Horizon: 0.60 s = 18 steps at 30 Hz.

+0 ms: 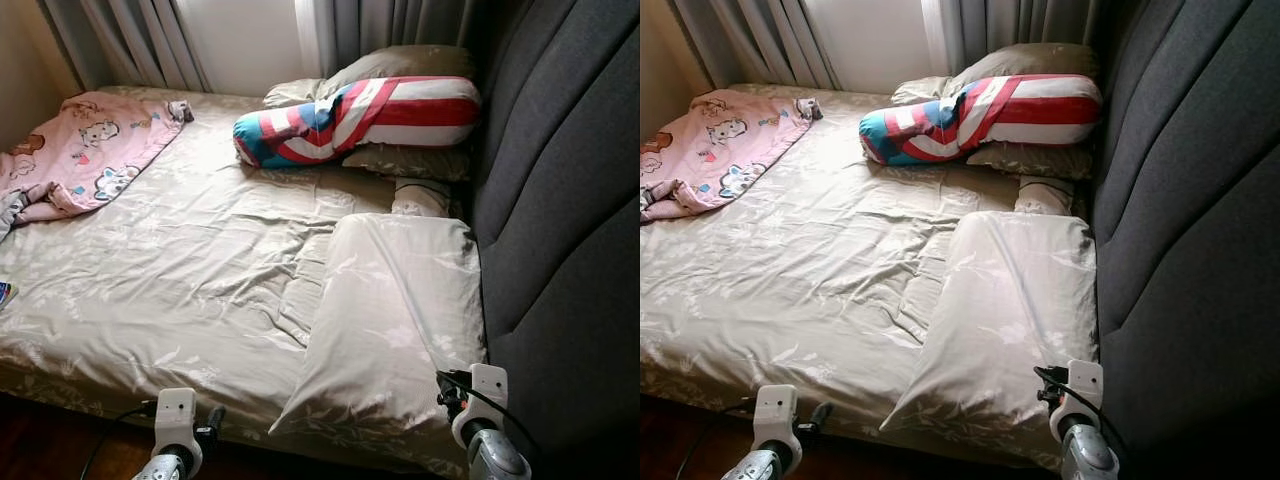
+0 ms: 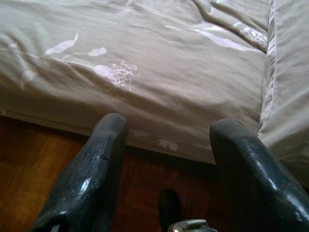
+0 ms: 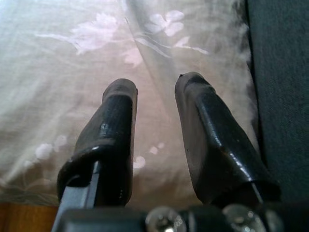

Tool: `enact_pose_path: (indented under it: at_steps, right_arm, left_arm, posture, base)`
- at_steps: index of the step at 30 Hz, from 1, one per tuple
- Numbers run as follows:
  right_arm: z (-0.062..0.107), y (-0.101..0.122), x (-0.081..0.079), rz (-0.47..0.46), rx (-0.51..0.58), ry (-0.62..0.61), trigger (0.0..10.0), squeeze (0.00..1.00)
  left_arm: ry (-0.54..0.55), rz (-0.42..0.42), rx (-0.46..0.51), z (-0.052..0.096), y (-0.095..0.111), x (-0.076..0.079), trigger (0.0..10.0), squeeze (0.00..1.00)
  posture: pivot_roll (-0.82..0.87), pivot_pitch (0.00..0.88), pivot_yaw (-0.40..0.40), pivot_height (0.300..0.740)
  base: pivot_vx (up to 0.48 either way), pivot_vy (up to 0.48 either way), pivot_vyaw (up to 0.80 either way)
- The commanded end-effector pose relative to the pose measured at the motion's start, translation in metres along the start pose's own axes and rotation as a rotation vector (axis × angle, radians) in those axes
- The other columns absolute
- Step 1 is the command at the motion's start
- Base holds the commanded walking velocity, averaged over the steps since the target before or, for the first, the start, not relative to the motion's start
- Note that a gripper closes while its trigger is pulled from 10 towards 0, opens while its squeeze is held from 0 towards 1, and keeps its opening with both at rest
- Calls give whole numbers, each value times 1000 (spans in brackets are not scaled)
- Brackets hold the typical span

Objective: Clean up the room

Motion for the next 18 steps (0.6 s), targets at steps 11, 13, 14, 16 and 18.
enact_pose_path:
  at_steps: [11, 13, 14, 16, 18]
  right_arm:
    - [3, -11, -4, -28, -45, 7, 10000, 0]
    - [3, -11, -5, -28, -48, 9, 10000, 0]
    - [3, -11, -6, -29, -49, 10, 10000, 0]
    - [3, -13, -7, -31, -60, 13, 10000, 0]
    - [3, -14, -7, -32, -67, 14, 10000, 0]
  left_arm:
    - [22, -4, -55, 4, -10, -7, 10000, 0]
    - [22, -5, -60, 4, -12, -8, 10000, 0]
    - [23, -5, -61, 4, -12, -8, 10000, 0]
    - [27, -5, -73, 5, -15, -9, 10000, 0]
    - [30, -6, -79, 6, -16, -10, 10000, 0]
  posture:
    - [60, 34, -4, 740]
    - [61, 33, -3, 740]
    - [61, 33, -2, 740]
    - [62, 33, -1, 740]
    - [62, 33, -1, 740]
  base:
    - [0, 107, 0]
    - [0, 296, 0]
    - [0, 296, 0]
    - [0, 296, 0]
    - [0, 296, 0]
Point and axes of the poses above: a point about 5 cm out from each wrist's last joint towards the gripper, its own z axis pointing back from the gripper into the wrist, its own y axis along the axis of the wrist's last joint, x = y × z, the point moved 3 cm from there along -z, pointing out of the wrist towards the gripper, and after that the axes turned 14 degrees about z, right-handed, at the moved point
